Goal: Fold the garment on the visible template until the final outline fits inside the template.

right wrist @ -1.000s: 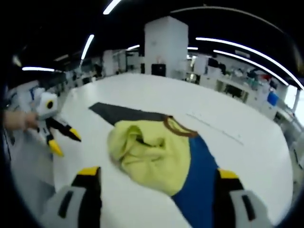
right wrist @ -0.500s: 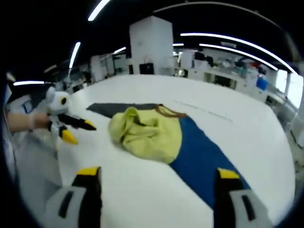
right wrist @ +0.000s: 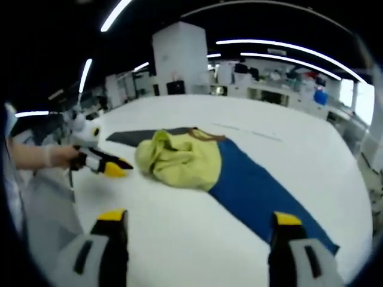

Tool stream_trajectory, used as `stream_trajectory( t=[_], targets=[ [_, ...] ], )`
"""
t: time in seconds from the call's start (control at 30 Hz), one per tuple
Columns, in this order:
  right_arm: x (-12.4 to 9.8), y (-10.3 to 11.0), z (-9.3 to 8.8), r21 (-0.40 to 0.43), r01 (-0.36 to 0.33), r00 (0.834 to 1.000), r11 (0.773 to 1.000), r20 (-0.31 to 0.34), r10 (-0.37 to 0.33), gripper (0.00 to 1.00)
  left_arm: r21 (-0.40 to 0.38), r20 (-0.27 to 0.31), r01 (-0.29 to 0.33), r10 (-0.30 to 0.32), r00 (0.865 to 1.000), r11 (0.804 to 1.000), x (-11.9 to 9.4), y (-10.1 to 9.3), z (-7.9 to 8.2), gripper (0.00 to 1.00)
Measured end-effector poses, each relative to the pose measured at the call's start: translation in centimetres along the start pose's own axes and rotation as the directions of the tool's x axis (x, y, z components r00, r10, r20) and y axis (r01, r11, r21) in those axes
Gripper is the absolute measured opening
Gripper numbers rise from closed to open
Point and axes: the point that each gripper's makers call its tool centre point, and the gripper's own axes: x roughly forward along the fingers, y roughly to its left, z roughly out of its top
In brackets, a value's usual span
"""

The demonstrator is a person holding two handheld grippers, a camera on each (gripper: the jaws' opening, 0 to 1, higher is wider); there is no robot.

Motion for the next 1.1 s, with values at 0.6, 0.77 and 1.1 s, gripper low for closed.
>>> stream_trajectory(
  t=[0.6,0.77,1.1],
  targets=[
    [-0.6,0.2,-0.7,0.033,0.005,1.0,0.999,-0.003,-0.005,0.97,-0.103,0.041,-0.042,0.047,0.998,0.994,2.0,0.6,0.9,0.22],
    [-0.4,0.6,-1.0,0.019,-0.003,1.0,1.0,-0.016,0.003,0.97,-0.13,0.059,-0.047,0.055,0.997,0.99,1.9,0.7,1.3,0.13],
    [0.0,1.3,-1.2,-0.001,-0.018,0.999,1.0,-0.034,0.018,0.95,-0.163,0.078,-0.027,0.04,0.996,0.986,1.6,0.6,1.9,0.0]
  ],
)
